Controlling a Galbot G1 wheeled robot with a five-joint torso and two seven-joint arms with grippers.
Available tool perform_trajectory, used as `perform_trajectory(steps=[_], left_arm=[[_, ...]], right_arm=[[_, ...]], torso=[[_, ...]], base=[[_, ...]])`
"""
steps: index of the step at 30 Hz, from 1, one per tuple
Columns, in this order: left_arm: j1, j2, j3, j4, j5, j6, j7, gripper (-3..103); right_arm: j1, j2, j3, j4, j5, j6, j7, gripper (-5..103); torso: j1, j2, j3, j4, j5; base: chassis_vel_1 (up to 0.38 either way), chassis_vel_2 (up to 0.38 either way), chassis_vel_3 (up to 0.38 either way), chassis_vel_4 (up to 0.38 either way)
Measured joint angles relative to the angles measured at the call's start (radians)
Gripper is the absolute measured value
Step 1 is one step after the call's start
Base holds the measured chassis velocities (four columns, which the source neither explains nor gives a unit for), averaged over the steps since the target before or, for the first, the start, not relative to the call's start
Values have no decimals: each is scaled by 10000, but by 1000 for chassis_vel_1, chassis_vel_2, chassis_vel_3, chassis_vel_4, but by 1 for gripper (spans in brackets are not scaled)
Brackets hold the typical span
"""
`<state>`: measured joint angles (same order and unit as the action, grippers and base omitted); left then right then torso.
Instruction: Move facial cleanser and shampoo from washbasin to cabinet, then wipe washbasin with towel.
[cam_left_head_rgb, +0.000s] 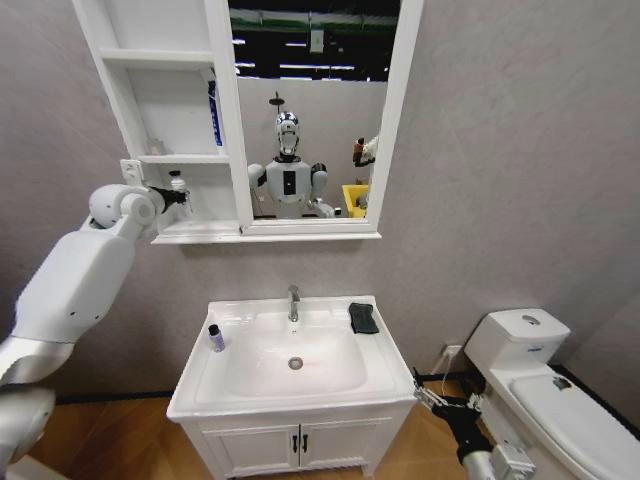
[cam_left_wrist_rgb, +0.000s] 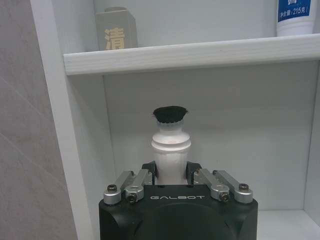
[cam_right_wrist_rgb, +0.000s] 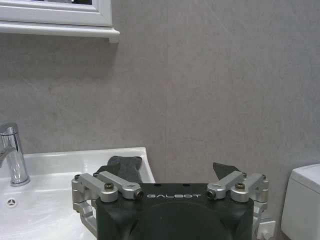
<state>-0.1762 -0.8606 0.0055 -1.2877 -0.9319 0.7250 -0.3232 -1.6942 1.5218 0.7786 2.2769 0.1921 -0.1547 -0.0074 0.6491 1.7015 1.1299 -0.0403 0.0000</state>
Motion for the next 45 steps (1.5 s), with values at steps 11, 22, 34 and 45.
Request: perform_trajectory(steps=[11,22,34,45], left_arm=[[47,-364,-8,403,331,28,-174,38],[240,-438,-191,346,327,-144,-183,70],[2898,1060,-1771,-3534,241,-370,-611,100],[7341,971,-3657,-7082,908,-1074,-1630,100]], right_arm=[[160,-1,-26,-254,-66,86,-1,100],[251,-43,-25,-277,-78,94,-11,100],[271,-63,-7,-360,-131,93,-18,100],[272,-60,-161,-350,-252,84,-13,100]], torso=[[-1,1,0,-1,1],[0,1,0,-2,1],[-1,0,-1,3,-5],[-3,2,-2,-2,2]], base=[[0,0,0,0],[0,0,0,0],[0,0,0,0],[0,0,0,0]])
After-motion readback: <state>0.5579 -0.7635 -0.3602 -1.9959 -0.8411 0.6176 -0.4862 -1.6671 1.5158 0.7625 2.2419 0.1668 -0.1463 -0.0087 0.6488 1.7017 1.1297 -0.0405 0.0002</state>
